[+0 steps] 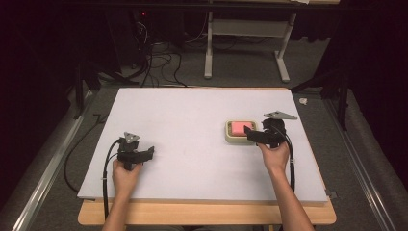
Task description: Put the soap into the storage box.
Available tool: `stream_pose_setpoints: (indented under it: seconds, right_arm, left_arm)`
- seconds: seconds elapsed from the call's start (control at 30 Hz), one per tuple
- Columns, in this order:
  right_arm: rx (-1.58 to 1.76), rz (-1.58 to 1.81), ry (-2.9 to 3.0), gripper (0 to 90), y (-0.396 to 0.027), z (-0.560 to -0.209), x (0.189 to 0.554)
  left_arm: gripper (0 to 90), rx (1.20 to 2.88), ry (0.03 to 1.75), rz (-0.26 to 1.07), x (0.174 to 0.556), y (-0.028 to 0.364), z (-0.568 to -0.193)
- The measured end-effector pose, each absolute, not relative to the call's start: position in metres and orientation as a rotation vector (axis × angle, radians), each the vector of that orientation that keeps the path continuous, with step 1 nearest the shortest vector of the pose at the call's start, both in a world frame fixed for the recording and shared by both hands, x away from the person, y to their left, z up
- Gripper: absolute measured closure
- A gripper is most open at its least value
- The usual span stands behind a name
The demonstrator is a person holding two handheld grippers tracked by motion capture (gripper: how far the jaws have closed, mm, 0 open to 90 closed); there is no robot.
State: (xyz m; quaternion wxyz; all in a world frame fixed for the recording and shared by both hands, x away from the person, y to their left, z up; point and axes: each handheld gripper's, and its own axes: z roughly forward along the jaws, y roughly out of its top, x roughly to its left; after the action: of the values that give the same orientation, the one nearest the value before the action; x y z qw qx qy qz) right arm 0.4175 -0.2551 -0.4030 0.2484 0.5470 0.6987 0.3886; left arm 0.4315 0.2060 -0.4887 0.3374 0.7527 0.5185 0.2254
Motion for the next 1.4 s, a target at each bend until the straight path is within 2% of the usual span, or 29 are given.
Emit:
stream_pose_setpoints:
  seconds: [1.4]
  right_arm:
    - [1.414,1.184,1.871,19.8,-0.274,-0.401,0.368]
  left_arm:
    - [23.5,1.963,1.351,0.589,0.431,0.206,-0.489]
